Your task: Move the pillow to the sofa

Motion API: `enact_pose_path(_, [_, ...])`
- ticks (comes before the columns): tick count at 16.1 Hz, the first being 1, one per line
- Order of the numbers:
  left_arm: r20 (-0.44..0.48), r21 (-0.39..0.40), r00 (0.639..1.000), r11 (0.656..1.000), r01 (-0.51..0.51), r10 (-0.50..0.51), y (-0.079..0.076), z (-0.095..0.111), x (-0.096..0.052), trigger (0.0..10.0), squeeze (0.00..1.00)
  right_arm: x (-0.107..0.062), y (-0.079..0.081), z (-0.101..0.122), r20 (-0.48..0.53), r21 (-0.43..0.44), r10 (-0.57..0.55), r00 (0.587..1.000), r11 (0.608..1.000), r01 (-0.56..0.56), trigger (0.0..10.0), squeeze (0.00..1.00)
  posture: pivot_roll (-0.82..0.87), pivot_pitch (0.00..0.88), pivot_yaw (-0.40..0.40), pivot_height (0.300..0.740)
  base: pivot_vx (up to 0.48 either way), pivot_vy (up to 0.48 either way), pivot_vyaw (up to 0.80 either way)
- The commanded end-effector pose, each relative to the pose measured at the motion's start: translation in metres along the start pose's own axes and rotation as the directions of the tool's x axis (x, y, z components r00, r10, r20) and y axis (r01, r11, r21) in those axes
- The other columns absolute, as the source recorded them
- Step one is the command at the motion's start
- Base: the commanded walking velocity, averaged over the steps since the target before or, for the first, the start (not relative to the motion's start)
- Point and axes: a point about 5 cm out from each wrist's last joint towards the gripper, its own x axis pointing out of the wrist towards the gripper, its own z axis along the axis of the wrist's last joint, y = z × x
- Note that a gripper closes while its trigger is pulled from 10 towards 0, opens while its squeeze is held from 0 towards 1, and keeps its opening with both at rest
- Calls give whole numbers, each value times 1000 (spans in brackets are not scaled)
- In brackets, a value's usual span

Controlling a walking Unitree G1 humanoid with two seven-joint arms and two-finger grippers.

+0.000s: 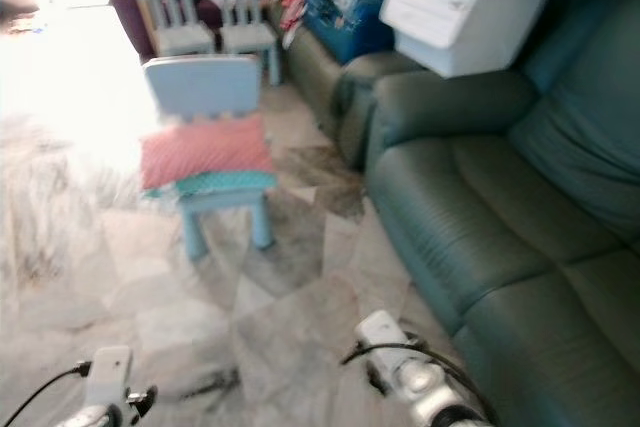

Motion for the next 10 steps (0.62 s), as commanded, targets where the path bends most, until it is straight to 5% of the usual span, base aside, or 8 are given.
enact_pose_path(1, [34,7,999,1000,1,-1,-2,8,1,10000,0,-1,-7,-2,-5,-5,-14,1000,1000,14,10000,0,-76,23,-40,740,0,0,0])
enact_pose_path(6, [63,-36,998,999,-27,29,1,14,1,10000,0,-1,-7,-2,-3,-4,-11,1000,1000,11,10000,0,-75,20,-42,740,0,0,0])
enact_pose_path(9, [219,-235,970,971,-48,101,8,55,1,10000,0,-1,-10,1,15,42,-26,1000,999,26,10000,0,-63,14,-44,740,0,0,0])
enact_pose_path(10, [239,-237,967,971,-26,84,5,68,2,10000,0,0,-14,8,35,98,-41,999,994,37,10000,0,-49,6,-47,740,0,0,0])
